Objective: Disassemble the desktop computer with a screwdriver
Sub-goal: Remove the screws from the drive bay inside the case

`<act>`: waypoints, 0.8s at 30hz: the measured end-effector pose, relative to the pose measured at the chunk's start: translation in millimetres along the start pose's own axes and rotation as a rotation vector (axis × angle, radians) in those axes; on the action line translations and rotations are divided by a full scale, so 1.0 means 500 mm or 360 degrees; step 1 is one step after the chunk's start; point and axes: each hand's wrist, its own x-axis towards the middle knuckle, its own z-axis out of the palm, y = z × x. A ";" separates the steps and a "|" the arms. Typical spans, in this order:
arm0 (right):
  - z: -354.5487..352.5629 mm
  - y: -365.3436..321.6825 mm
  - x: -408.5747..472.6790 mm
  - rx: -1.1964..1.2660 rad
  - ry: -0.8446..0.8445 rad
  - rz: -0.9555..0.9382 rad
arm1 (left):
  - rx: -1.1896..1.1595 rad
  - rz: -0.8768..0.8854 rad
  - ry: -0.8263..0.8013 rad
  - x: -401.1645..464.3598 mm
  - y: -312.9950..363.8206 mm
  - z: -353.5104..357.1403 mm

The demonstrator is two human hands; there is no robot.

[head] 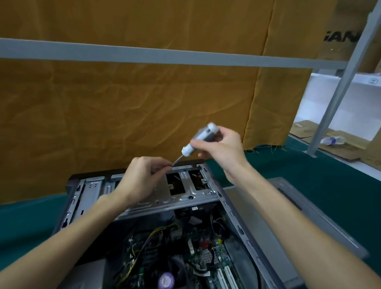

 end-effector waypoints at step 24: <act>0.134 0.040 0.030 -0.0031 -0.0127 -0.0455 | -0.0469 -0.0186 -0.0097 -0.034 -0.012 0.025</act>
